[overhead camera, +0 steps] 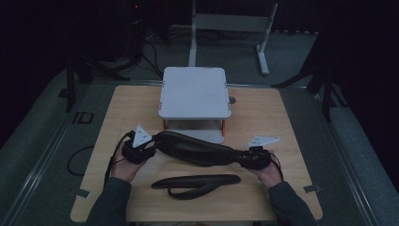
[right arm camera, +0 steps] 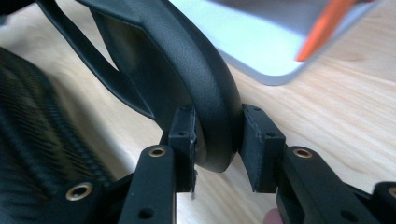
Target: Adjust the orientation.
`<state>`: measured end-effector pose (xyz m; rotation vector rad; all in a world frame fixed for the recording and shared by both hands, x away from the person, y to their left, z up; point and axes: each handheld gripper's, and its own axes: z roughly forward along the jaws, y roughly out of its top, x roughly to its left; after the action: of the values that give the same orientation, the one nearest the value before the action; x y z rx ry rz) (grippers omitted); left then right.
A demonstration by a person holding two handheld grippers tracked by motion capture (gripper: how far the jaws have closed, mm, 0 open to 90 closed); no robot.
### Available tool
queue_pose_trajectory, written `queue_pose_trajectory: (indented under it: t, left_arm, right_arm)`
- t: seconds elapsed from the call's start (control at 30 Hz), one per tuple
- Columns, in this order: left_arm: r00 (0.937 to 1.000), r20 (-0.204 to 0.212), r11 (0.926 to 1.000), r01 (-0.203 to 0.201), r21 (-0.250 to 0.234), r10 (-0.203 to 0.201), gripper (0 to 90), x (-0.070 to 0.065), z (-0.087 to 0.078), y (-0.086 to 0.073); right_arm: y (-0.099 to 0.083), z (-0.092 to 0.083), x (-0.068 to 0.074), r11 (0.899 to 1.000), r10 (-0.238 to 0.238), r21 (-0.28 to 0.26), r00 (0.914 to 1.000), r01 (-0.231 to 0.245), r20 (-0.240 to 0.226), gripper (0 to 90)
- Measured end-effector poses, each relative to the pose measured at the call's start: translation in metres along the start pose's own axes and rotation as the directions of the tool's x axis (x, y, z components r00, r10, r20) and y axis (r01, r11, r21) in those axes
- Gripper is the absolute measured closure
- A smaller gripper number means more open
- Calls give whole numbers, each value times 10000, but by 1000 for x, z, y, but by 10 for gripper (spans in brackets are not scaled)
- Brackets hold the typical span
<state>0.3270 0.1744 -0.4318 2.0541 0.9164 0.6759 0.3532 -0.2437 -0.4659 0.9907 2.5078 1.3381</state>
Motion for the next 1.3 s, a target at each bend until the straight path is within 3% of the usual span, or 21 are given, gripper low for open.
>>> queue_pose_trajectory:
  t: [0.07, 0.1, 0.13, 0.2, 0.23, 0.27, 0.37, 0.4, 0.6, 0.83, 0.97, 1.3]
  left_arm:
    - [10000, 0, 10000, 0, 0, 0, 668, 0, 0, 0]
    - [9997, -163, 9996, 165, 226, -162, 618, 3, 0, -11]
    - [9997, -163, 9996, 165, 226, -162, 585, 3, 0, -11]
    - [9988, -331, 9992, 356, 157, -351, 547, 5, 0, -15]
    - [9988, -331, 9992, 356, 157, -351, 534, 5, 0, -15]
    - [9988, -331, 9992, 356, 157, -351, 534, 5, 0, -15]
    - [9987, -390, 9994, 343, -15, -343, 523, 5, -5, -16]
    - [9985, -400, 9993, 377, -69, -379, 511, 4, -7, -17]
    - [9994, -278, 9994, 219, -251, -226, 497, -5, -23, -20]
    - [9990, -24, 9975, 454, -539, -456, 482, -11, -38, -24]
    - [9993, 118, 9975, 374, -594, -368, 480, -18, -45, -26]
    - [9993, 235, 9978, 314, -579, -301, 481, -24, -51, -27]
  right_arm:
    - [1, 1, 0, 10000, 61, 42, 9999, -61, -151, 680]
    - [4, 7, -1, 9991, 356, 250, 9974, -340, -627, 683]
    - [4, 7, -1, 9991, 356, 250, 9974, -340, -627, 683]
    - [7, 14, 0, 9983, 304, 502, 9995, -298, -117, 557]
    - [7, 14, 0, 9983, 304, 502, 9995, -298, -117, 557]
    - [8, 16, 1, 9978, 180, 635, 9996, -194, 232, 557]
    - [9, 15, 3, 9987, 49, 499, 9982, -79, 597, 469]
    - [10, 11, 5, 9992, 4, 408, 9963, -39, 858, 451]
    - [7, -8, 9, 9999, -106, 93, 9950, 98, 990, 440]
    - [-3, -36, 18, 9992, -284, -234, 9921, 315, 1225, 435]
    - [-8, -50, 24, 9984, -417, -329, 9907, 464, 1295, 432]
    - [-10, -55, 30, 9973, -484, -498, 9933, 538, 1053, 434]
